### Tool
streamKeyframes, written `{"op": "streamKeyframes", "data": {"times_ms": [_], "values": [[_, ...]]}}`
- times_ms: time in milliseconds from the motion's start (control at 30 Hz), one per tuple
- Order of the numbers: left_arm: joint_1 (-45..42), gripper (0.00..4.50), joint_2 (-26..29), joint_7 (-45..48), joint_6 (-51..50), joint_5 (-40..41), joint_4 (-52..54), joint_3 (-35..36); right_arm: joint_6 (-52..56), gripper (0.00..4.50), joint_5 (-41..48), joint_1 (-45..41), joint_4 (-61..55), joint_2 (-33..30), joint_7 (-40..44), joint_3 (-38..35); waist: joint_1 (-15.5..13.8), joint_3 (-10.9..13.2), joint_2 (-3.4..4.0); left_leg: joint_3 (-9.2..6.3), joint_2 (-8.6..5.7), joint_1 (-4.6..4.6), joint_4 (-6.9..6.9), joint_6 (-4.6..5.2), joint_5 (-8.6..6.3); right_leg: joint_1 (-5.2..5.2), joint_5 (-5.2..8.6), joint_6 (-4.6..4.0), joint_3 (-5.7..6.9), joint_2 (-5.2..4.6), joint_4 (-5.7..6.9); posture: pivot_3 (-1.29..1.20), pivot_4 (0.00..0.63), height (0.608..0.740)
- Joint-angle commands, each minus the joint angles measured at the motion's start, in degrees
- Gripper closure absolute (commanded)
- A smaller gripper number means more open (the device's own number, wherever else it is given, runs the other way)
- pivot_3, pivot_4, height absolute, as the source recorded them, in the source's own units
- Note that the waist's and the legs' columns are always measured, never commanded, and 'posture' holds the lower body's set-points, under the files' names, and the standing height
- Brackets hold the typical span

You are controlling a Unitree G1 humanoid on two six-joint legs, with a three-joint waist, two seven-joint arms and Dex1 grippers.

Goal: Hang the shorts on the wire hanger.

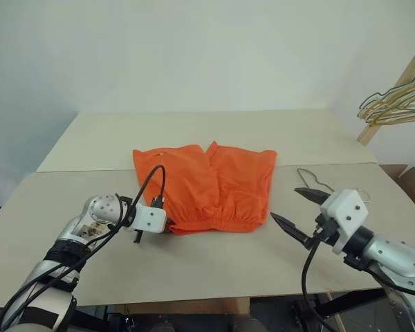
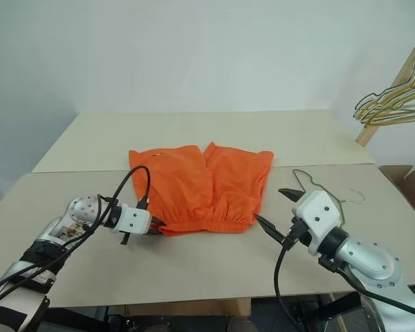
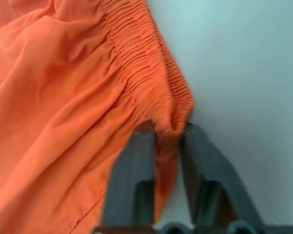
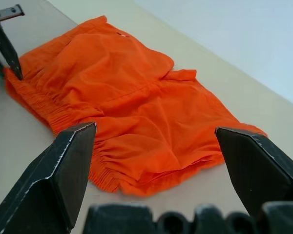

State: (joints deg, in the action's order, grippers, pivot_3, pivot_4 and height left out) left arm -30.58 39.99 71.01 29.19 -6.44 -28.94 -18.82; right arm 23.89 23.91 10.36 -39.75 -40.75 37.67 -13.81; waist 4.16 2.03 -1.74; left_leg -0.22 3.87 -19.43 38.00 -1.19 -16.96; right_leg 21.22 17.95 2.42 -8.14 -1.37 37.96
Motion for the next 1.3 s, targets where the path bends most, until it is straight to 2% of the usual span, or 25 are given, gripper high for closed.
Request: {"op": "streamKeyframes", "data": {"times_ms": [33,200,367,500,667,900,933,1067,1167,1300], "values": [[-1.56,4.47,-0.12,0.09,0.71,1.02,-0.03,0.71,-0.63,0.00,2.14,0.30,-1.07,-2.23,3.94,-1.94,-0.01,0.00,0.00,0.00,0.00,0.00,0.00,0.00,0.00,0.00,0.00,0.00,0.00,0.00,-0.01,-0.07,0.004,0.740],[-1.38,4.47,-1.02,-0.08,-1.16,2.66,1.95,1.49,-1.59,0.00,2.00,0.73,-0.13,-4.46,7.63,-1.64,-0.10,-0.01,0.00,-0.01,0.01,-0.01,0.01,0.00,0.00,0.00,0.00,0.00,0.01,0.00,0.00,-0.06,0.003,0.740],[0.01,4.47,-2.73,1.22,-7.77,7.03,8.77,1.73,-1.86,0.00,1.72,0.61,0.51,-4.93,9.24,-2.32,-0.20,-0.01,-0.01,-0.02,0.01,-0.08,0.08,0.00,0.00,-0.01,0.01,0.02,0.02,0.00,0.01,-0.05,0.003,0.740],[1.92,4.47,-6.42,0.10,-19.07,9.79,18.21,0.37,-2.13,0.00,1.40,0.53,0.75,-6.04,10.74,-2.63,-0.19,-0.03,0.01,-0.03,0.01,-0.31,0.11,0.02,-0.01,-0.01,0.01,0.03,0.02,-0.01,0.00,-0.05,0.000,0.740],[1.87,4.47,-13.57,-2.01,-29.04,9.50,25.82,-3.63,-2.66,0.00,0.10,0.53,0.43,-6.93,11.28,-1.52,-0.33,-0.10,0.08,-0.17,0.00,-0.44,0.49,0.16,-0.09,-0.01,0.00,0.05,0.13,0.00,0.05,-0.06,0.000,0.740],[-2.29,4.47,-19.47,-3.49,-33.59,4.28,23.85,-10.03,-2.85,0.00,-2.26,2.44,-0.70,-7.00,11.01,-1.42,-0.11,-0.14,0.14,-0.22,-0.02,-0.55,0.86,0.44,-0.25,-0.06,-0.01,0.10,0.14,0.02,0.05,-0.10,0.001,0.740],[-2.65,3.94,-19.36,-2.89,-33.60,4.36,23.54,-10.25,-2.77,0.00,-2.40,2.94,-1.11,-6.98,10.98,-1.65,-0.02,-0.17,0.19,-0.22,-0.02,-0.54,0.86,0.45,-0.26,-0.07,-0.01,0.10,0.14,0.02,0.05,-0.11,0.005,0.740],[-3.08,2.84,-17.74,-0.60,-34.76,6.82,23.77,-8.37,-2.69,0.00,-2.72,5.32,-2.45,-7.66,11.80,-2.89,0.40,-0.25,0.36,-0.22,-0.01,-0.68,0.83,0.55,-0.31,-0.07,0.00,0.10,0.10,0.06,0.04,-0.11,0.013,0.740],[-3.16,2.07,-14.59,2.67,-36.20,10.21,25.30,-5.60,-3.66,0.00,-4.53,6.77,-2.48,-9.14,12.88,-2.22,0.75,-0.25,0.38,-0.22,-0.01,-0.67,0.87,0.55,-0.31,-0.08,0.00,0.11,0.10,0.06,0.05,-0.11,0.023,0.740],[-2.69,0.78,-10.55,5.86,-36.76,14.18,27.69,-2.48,-4.06,0.00,-5.85,6.60,-2.70,-10.02,13.27,-0.03,1.36,-0.24,0.40,-0.22,0.00,-0.67,0.85,0.55,-0.32,-0.08,0.01,0.13,0.10,0.06,0.04,-0.10,0.029,0.740]]}}
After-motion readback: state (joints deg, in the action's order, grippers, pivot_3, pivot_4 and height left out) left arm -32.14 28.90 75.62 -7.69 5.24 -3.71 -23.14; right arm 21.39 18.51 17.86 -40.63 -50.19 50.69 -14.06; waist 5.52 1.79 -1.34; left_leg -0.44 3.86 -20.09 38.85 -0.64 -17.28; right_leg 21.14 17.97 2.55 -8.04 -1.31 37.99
